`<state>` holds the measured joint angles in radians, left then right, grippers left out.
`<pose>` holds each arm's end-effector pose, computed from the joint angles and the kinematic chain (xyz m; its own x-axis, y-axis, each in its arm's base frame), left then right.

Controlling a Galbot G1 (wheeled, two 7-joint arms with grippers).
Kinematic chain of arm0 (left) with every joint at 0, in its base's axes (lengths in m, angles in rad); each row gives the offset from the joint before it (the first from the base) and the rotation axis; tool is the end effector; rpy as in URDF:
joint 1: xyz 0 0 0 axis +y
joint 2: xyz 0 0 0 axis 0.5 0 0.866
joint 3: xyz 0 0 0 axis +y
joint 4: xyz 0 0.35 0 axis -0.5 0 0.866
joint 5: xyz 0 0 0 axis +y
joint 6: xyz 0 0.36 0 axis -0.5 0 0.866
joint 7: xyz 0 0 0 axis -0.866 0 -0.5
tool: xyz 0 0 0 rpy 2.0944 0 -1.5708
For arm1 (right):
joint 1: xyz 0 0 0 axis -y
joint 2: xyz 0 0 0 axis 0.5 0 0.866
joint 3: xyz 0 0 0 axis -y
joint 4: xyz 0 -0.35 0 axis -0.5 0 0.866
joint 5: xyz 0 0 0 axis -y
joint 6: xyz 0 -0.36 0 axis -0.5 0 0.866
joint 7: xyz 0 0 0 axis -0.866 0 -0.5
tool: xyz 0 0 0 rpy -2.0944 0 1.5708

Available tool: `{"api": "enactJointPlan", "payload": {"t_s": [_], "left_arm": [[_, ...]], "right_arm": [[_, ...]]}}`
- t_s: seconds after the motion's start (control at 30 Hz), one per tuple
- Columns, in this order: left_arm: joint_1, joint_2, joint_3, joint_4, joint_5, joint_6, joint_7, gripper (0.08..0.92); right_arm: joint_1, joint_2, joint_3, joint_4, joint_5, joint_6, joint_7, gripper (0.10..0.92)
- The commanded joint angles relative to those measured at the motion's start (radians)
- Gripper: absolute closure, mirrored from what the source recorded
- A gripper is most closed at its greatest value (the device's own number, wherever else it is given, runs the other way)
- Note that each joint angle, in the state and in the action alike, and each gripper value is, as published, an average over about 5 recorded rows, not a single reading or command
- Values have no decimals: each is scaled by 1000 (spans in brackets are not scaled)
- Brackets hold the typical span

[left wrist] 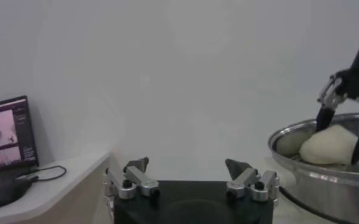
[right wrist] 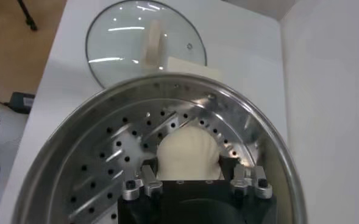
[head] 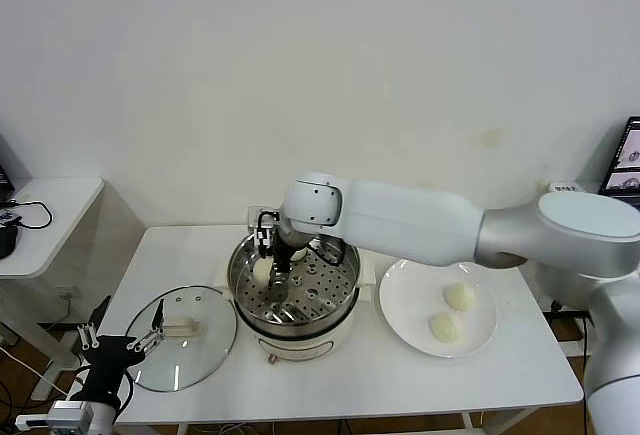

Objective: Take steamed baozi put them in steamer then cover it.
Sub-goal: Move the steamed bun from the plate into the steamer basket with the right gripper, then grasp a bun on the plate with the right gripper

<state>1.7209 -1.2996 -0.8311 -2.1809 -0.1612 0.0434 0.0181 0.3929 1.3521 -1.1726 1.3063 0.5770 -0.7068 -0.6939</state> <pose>0.1483 0.1246 -0.2650 -0.9957 -0.0781 0.0504 -0.0642 0.9700 0.2346 0.4983 0.2402 -0.1093 -0.1942 -0.3825 0.9033 -0.9582 -0.1230 -0.2582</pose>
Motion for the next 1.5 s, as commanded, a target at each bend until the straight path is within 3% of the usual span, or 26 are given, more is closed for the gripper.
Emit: {"api": "enactJointPlan", "payload": {"t_s": [0.03, 0.2, 0.4, 0.57, 0.8, 1.03, 1.27, 1.5], "left_arm": [[3, -2, 2, -2, 2, 0, 1, 177], [7, -3, 0, -5, 1, -1, 1, 177], [10, -4, 2, -6, 2, -1, 1, 177], [10, -4, 3, -10, 2, -1, 1, 177], [9, 1, 8, -18, 1, -1, 2, 177], [9, 5, 23, -23, 2, 0, 2, 177], [10, 8, 43, -31, 11, 3, 3, 177], [20, -6, 61, -32, 33, 3, 4, 177]], "right_arm": [[-55, 86, 5, -88, -30, -13, 18, 396], [-64, 99, 13, -117, -52, -6, 27, 383], [-38, 69, 12, -88, -63, -14, -2, 250], [92, -19, 23, 1, -60, 12, -106, 204], [313, -258, -35, 176, -163, 132, -324, 202], [376, -581, -119, 388, -293, 203, -391, 202], [278, -838, -141, 468, -423, 262, -393, 203], [-16, -938, 31, 449, -569, 325, -400, 203]]}}
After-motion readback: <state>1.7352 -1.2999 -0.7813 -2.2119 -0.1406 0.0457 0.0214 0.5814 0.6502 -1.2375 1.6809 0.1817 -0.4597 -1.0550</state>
